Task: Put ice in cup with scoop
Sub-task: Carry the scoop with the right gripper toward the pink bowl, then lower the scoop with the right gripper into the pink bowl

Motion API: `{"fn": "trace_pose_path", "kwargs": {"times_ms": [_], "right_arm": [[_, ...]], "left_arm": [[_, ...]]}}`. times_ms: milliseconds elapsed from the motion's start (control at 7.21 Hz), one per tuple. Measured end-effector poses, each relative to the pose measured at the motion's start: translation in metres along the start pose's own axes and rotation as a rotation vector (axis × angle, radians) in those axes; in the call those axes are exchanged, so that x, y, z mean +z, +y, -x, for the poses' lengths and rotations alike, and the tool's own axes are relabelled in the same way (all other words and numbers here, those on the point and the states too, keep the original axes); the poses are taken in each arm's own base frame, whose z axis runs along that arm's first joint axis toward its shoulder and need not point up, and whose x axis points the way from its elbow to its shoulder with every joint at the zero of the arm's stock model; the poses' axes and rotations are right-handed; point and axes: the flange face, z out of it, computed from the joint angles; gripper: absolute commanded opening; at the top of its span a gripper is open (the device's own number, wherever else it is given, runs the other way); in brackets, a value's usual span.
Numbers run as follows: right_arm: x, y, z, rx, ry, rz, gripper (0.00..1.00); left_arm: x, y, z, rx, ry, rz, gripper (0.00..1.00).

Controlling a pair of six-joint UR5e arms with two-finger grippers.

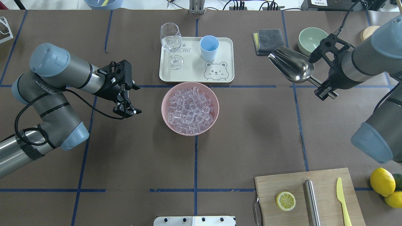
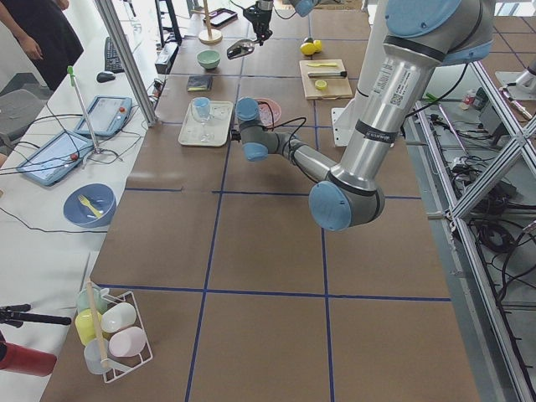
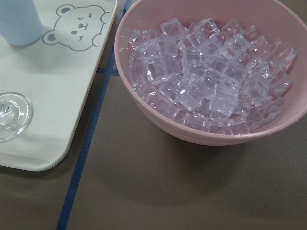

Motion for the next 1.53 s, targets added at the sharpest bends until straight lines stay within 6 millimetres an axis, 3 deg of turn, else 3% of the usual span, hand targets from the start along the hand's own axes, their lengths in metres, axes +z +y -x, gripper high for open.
{"fn": "trace_pose_path", "kwargs": {"times_ms": [416, 833, 1527], "right_arm": [[-0.013, -0.044, 0.017, -0.160, -0.002, 0.095, 0.00], [-0.022, -0.069, 0.037, -0.353, -0.020, 0.139, 0.00], [-0.036, -0.119, 0.077, -0.404, 0.007, 0.194, 0.00]], "left_arm": [[0.001, -0.001, 0.000, 0.002, 0.001, -0.001, 1.00], [0.001, -0.003, 0.000, 0.004, 0.002, -0.002, 1.00], [0.021, -0.006, -0.015, 0.013, 0.029, 0.006, 1.00]]}}
